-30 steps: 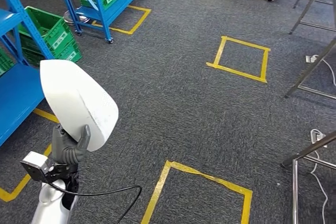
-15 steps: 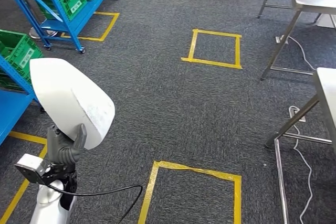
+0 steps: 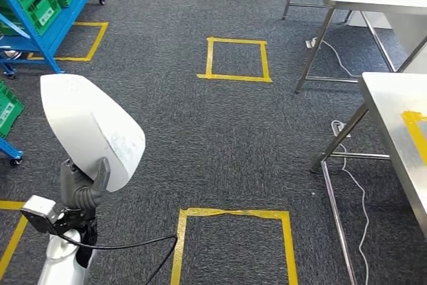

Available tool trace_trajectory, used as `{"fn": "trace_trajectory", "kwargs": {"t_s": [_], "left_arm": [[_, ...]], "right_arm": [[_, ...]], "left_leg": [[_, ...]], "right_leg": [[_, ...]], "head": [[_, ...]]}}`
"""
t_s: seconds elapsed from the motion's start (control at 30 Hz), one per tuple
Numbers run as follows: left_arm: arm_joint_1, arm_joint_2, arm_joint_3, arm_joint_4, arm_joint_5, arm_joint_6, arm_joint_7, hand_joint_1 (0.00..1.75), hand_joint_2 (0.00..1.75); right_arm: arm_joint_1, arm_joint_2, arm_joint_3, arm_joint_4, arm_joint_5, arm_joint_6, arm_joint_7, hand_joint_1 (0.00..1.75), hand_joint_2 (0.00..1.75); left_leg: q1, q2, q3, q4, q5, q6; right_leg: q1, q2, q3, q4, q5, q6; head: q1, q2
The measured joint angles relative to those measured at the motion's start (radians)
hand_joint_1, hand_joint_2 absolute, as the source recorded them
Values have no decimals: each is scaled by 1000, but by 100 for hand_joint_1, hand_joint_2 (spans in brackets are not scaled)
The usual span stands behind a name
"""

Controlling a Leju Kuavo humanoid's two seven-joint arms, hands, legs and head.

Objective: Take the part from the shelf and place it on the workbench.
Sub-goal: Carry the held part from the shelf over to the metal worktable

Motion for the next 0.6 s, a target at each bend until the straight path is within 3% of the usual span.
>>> {"fn": "trace_trajectory", "kwargs": {"t_s": [0.07,0.1,0.17,0.23,0.27,0.33,0.37,0.43,0.5,0.53,0.57,0.6], "left_arm": [[3,1,0,0,0,0,0,175,175],[3,1,0,0,0,0,0,175,175],[2,0,0,0,-1,0,0,175,175],[0,-1,1,0,-2,0,0,175,175],[0,-1,0,0,-2,0,0,175,175],[-1,-3,0,-1,-2,1,0,175,175],[-2,-4,0,-1,-2,1,0,175,175],[-3,-6,0,-1,-2,1,0,175,175],[0,-5,0,-2,-2,2,0,175,175],[2,-5,0,-2,-2,3,0,175,175],[3,-5,0,-2,-2,4,0,175,175],[4,-5,0,-2,-2,5,1,175,175]], "right_arm": [[-2,0,0,0,0,0,0,0,0],[-1,0,0,0,1,0,0,0,0],[1,0,0,0,2,-1,0,0,0],[-2,0,0,0,2,-1,0,0,0],[-4,0,0,0,2,-2,-1,0,0],[-5,0,0,0,2,-2,-1,0,0],[-3,0,0,0,2,-2,-1,0,0],[0,0,0,0,2,-3,-1,0,0],[-2,-1,0,0,2,-4,0,0,0],[-4,-1,0,0,2,-4,0,0,0],[-4,-1,0,0,2,-4,0,0,0],[-4,-1,0,0,2,-4,0,0,0]], "left_leg": [[-6,29,1,0,-3,4],[-8,42,3,0,-4,5],[-11,64,9,0,-9,4],[-15,84,15,0,-14,-3],[-17,92,17,-1,-16,-7],[-17,110,20,-5,-17,-16],[-16,108,22,-4,-20,-22],[-14,75,6,36,-50,-31],[-12,33,-50,147,-108,-34],[-12,26,-83,208,-131,-36],[-12,22,-107,248,-138,-37],[-11,20,-117,256,-126,-38]], "right_leg": [[0,-23,-47,95,-30,-1],[0,-27,-43,93,-19,-4],[6,-43,19,-15,37,-15],[17,-74,85,-131,72,-26],[23,-81,100,-160,76,-30],[27,-66,101,-170,77,-37],[25,-55,102,-175,80,-41],[19,-36,107,-186,86,-51],[15,-16,110,-189,88,-57],[15,-5,109,-189,89,-58],[15,8,110,-189,88,-59],[14,22,110,-189,88,-59]], "head": [[0,0],[0,0],[0,0],[0,0],[0,0],[0,0],[-1,0],[-3,0],[-5,0],[-6,0],[-6,0],[-6,0]]}}
